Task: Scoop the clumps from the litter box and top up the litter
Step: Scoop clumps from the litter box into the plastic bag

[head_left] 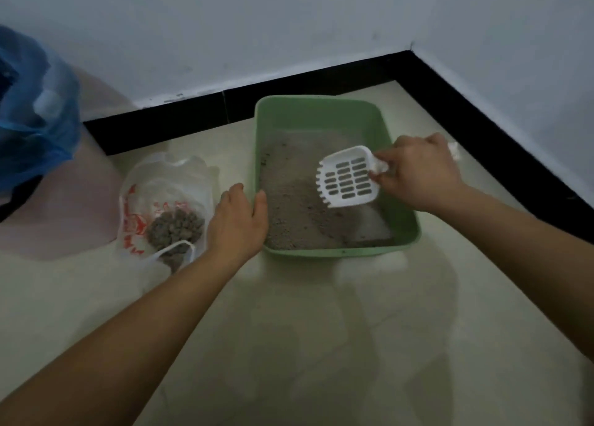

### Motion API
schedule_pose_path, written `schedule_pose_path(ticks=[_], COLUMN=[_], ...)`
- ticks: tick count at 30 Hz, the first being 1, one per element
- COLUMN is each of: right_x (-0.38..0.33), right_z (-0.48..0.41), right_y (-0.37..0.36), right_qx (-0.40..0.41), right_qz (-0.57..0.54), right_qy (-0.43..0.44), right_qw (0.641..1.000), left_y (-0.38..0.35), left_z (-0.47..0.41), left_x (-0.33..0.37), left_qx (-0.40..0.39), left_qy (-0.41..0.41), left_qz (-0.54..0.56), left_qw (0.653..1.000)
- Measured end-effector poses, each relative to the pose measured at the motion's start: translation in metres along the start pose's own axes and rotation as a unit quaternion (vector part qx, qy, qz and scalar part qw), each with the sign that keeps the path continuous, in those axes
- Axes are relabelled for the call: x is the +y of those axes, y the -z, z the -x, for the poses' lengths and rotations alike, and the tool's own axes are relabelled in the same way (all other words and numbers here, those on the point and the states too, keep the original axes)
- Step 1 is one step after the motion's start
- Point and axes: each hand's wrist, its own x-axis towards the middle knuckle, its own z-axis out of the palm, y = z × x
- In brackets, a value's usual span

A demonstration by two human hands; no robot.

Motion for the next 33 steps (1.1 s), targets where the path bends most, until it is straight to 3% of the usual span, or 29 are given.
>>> schedule_pose_path(ticks=[5,10,13,20,27,33], right_x=[0.036,0.042,0.042,0.05,0.004,-0.012], right_z=[0.025,0.028,0.023,0.02,0.03,0.019], right_y=[-0.008,-0.025,-0.03,-0.053,-0.063,-0.106], right_qx=[-0.024,0.0,-0.052,-0.116,-0.129,-0.167], right_qz=[0.132,0.137,0.133,0.096,0.132,-0.106], right_qy=[0.107,0.19,0.243,0.185,0.081,0.012], right_qw=[0.985,0.972,0.959,0.971,0.979,0.98], left_y=[-0.031,-0.047,-0.051,-0.056,-0.056,-0.06], left_z=[-0.006,-0.009,-0.01,-0.01,-0.009,-0.009], left_x=[0.017,0.014,0.012,0.008,0.009,0.006], left_qx=[0.007,0.07,0.086,0.104,0.113,0.126], left_qy=[0.057,0.062,0.067,0.064,0.066,0.063], left_qz=[0.002,-0.011,-0.001,0.03,0.059,0.078], left_qw=[0.998,0.996,0.994,0.992,0.99,0.987])
